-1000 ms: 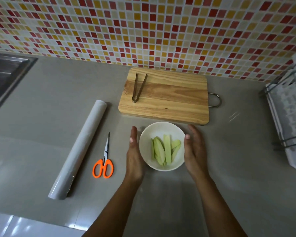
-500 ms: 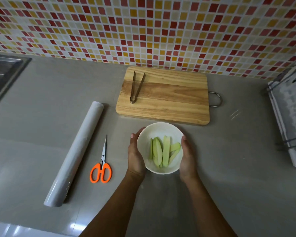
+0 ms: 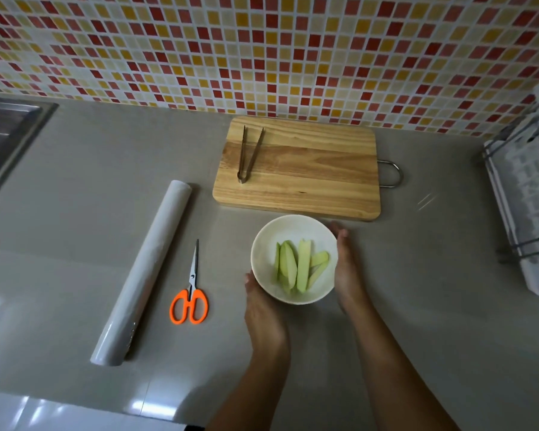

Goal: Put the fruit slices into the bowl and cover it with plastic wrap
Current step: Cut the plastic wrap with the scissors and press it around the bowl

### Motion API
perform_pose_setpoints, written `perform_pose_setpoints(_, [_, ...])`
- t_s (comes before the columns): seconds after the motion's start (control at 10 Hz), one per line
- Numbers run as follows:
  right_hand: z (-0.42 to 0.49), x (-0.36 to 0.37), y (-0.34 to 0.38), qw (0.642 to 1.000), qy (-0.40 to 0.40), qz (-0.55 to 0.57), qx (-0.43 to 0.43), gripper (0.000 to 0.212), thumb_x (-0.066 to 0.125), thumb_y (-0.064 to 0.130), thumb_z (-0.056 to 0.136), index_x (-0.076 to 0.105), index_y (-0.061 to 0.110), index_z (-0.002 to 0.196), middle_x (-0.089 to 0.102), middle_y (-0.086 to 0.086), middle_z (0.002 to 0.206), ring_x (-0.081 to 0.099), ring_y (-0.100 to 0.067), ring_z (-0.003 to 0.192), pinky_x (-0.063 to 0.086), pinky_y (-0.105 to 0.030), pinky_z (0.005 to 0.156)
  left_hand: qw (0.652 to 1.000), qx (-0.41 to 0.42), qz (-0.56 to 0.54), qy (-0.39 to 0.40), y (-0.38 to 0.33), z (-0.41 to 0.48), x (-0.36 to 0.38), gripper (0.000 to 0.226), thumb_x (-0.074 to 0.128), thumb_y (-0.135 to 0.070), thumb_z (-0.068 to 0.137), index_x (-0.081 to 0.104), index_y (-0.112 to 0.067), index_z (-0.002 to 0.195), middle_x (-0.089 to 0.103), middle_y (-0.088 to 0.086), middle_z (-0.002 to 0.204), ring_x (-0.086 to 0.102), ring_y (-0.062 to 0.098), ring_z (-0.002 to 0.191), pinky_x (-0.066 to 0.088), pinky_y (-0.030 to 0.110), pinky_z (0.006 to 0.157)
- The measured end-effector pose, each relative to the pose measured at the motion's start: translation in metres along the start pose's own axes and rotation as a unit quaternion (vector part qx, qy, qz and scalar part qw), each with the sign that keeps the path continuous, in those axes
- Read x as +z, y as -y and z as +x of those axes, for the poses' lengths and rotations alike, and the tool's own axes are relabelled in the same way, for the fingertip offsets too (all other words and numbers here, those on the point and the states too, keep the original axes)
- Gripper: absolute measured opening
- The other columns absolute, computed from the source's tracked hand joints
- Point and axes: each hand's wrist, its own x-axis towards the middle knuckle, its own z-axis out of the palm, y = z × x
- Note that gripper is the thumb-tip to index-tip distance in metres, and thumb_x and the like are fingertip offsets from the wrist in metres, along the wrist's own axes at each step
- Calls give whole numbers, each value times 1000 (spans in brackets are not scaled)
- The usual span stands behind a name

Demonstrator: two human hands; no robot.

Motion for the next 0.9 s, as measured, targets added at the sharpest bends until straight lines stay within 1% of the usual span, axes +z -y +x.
perform_pose_setpoints(0.1, [-8, 10, -4, 999, -25, 11, 26, 44, 28, 47, 97, 56, 23, 120, 57, -3, 131, 53, -13, 117, 39, -35, 105, 1000, 8, -7, 18, -12, 11, 5, 60, 27, -60, 94, 58, -23, 128, 62, 0, 127, 56, 14, 115, 40, 35, 105])
perform_pose_setpoints(0.2, [-26, 22, -10, 999, -43, 22, 12, 42, 24, 45, 98, 51, 26, 123, 56, 7, 125, 53, 2, 108, 37, -16, 93, 997, 23, 80, -10, -42, 44, 3, 64, 25, -58, 95, 48, -15, 137, 53, -2, 133, 49, 21, 125, 34, 30, 105])
perform_pose_setpoints(0.3, [-35, 31, -11, 999, -30, 26, 10, 37, 22, 47, 98, 51, 32, 116, 56, 19, 113, 53, 14, 100, 38, -7, 82, 987, 38, 155, 6, -53, 60, -1, 70, 20, -59, 94, 47, -13, 138, 52, 7, 138, 48, 25, 127, 35, 35, 108])
perform_pose_setpoints(0.4, [-46, 36, -14, 999, -47, 23, 6, 36, 21, 51, 96, 55, 39, 102, 57, 24, 104, 53, 20, 93, 39, -3, 76, 979, 27, 196, 47, -60, 67, -5, 76, 16, -64, 92, 46, -11, 138, 52, 14, 138, 50, 29, 124, 37, 39, 107])
perform_pose_setpoints(0.5, [-52, 35, -17, 999, -50, 10, 8, 39, 22, 61, 90, 57, 44, 95, 58, 26, 103, 53, 18, 94, 39, -9, 79, 976, 38, 206, 61, -57, 66, -11, 76, 16, -65, 92, 44, -12, 140, 51, 13, 139, 51, 26, 122, 37, 34, 100])
perform_pose_setpoints(0.6, [-52, 31, -22, 998, -65, 12, 22, 46, 24, 68, 81, 59, 43, 98, 60, 25, 104, 55, 16, 95, 40, -12, 82, 970, 58, 225, 71, -54, 62, -16, 76, 15, -66, 91, 46, -16, 138, 51, 12, 139, 51, 21, 116, 34, 30, 93])
perform_pose_setpoints(0.7, [-50, 29, -22, 997, -81, 11, 12, 53, 26, 64, 88, 55, 34, 120, 58, 14, 124, 52, 6, 112, 39, -20, 95, 967, 75, 226, 89, -57, 59, -18, 87, 12, -77, 82, 41, -21, 143, 44, 8, 147, 44, 22, 130, 31, 33, 106])
perform_pose_setpoints(0.8, [-49, 9, -8, 985, -162, 61, -6, 52, 25, 39, 99, 31, 13, 143, 31, -2, 153, 31, -12, 138, 22, -31, 116, 964, 151, 196, 95, -76, 56, -24, 102, 11, -84, 72, 20, -21, 151, 25, 3, 158, 27, 16, 143, 19, 42, 119])
perform_pose_setpoints(0.9, [-41, -10, 21, 974, -200, 100, -18, 48, 25, 35, 100, 31, 13, 143, 29, -2, 154, 29, -13, 140, 21, -26, 113, 962, 196, 165, 90, -105, 57, -20, 91, 13, -76, 80, 22, -19, 150, 27, 1, 157, 28, 15, 142, 19, 42, 119])
